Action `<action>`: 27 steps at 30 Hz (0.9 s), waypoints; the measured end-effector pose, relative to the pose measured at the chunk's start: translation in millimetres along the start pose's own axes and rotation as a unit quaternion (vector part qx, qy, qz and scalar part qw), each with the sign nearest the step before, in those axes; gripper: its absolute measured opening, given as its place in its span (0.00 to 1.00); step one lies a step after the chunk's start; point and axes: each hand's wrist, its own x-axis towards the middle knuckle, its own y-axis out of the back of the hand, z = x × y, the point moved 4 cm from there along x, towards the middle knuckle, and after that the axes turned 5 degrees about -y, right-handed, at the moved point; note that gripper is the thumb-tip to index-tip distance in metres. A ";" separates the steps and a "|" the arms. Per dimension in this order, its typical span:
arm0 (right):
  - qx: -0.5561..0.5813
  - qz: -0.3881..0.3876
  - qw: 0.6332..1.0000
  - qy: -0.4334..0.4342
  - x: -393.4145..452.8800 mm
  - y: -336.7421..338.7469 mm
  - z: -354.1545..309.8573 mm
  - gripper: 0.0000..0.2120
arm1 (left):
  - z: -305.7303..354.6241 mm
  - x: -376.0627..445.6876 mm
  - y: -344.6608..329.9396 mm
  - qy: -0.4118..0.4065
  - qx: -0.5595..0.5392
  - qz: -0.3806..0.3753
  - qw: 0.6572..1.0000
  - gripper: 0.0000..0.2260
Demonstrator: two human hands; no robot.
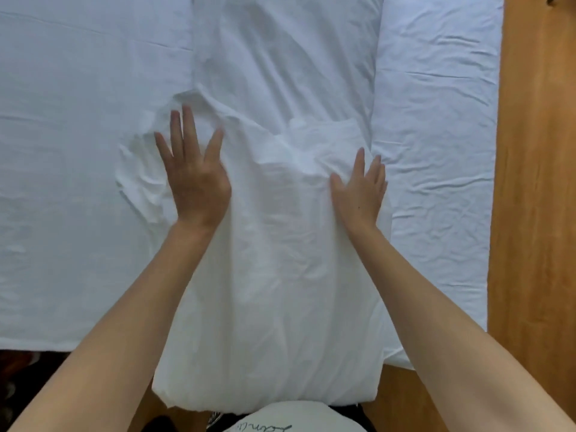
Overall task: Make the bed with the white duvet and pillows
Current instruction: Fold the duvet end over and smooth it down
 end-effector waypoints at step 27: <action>-0.097 0.091 0.990 0.046 83.1 -178.7 99.1 0.42 | -12.3 -44.3 -262.3 0.062 -0.066 -0.296 0.951 0.45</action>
